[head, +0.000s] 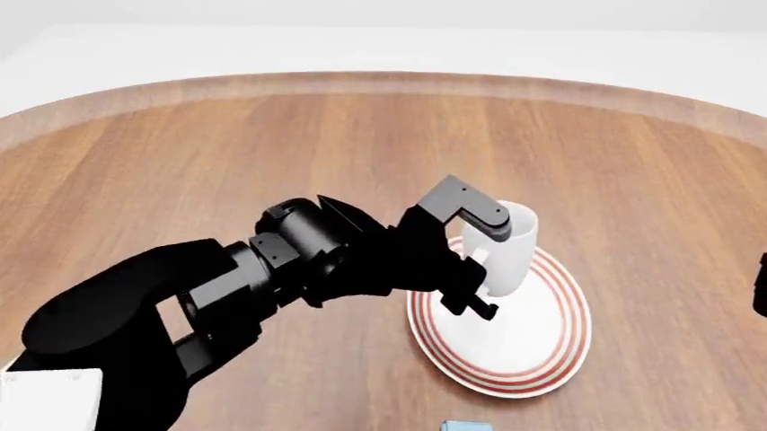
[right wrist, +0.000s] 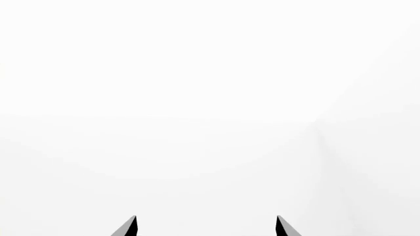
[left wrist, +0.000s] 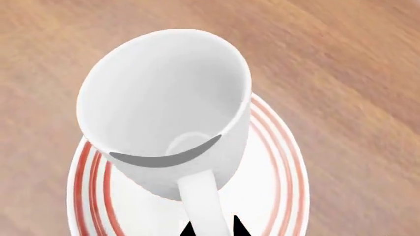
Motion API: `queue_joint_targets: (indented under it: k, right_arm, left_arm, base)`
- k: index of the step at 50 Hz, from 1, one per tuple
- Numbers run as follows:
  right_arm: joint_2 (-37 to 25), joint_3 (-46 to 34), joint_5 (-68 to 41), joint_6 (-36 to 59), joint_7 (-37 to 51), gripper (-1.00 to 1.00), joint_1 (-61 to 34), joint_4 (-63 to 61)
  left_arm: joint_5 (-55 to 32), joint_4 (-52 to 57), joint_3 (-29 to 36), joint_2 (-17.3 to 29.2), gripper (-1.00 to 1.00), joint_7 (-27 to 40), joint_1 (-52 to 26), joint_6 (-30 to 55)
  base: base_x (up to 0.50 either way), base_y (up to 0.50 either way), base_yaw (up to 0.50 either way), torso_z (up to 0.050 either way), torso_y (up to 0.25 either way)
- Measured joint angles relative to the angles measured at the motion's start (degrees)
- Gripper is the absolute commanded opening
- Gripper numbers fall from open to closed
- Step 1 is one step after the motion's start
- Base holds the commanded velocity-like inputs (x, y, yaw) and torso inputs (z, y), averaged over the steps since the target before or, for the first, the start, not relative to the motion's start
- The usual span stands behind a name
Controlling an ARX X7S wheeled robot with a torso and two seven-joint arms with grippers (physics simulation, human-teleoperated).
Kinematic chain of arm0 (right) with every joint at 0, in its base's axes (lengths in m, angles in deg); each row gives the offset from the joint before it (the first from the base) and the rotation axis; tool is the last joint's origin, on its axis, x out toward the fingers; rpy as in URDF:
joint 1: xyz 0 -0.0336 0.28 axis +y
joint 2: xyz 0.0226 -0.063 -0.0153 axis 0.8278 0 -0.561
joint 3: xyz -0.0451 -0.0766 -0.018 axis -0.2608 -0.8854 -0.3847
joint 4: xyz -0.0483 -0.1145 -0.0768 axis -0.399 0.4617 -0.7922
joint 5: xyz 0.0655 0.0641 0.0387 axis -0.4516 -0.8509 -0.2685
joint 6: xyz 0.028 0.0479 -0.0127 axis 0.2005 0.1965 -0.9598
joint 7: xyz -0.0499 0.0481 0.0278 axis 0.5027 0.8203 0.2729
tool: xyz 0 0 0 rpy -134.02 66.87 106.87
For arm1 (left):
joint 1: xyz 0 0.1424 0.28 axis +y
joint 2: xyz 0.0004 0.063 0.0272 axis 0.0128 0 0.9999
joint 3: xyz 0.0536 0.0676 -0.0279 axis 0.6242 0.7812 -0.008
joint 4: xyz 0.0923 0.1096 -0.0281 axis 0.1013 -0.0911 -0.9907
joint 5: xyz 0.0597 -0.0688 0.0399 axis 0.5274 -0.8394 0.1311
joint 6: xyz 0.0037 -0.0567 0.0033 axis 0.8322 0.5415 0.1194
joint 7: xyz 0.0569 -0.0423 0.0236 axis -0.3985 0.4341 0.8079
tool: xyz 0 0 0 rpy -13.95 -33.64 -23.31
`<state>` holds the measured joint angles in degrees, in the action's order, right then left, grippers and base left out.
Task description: Pick up the white mug and put it on the plate, and put the chocolate pudding to the right of the plate.
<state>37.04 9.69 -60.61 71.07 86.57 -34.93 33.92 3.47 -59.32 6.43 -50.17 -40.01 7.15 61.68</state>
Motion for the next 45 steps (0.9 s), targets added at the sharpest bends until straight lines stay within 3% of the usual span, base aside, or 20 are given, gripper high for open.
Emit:
queue_joint_targets:
  k: [45]
  right_arm:
    - [-0.48, -0.25, -0.52, -0.63, 0.50, 1.00, 0.44, 0.74]
  left_arm:
    - [-0.56, 0.16, 3.40, -0.04, -1.00, 0.34, 2.43, -2.34]
  base:
    - [0.00, 0.00, 0.00, 0.000, 0.000]
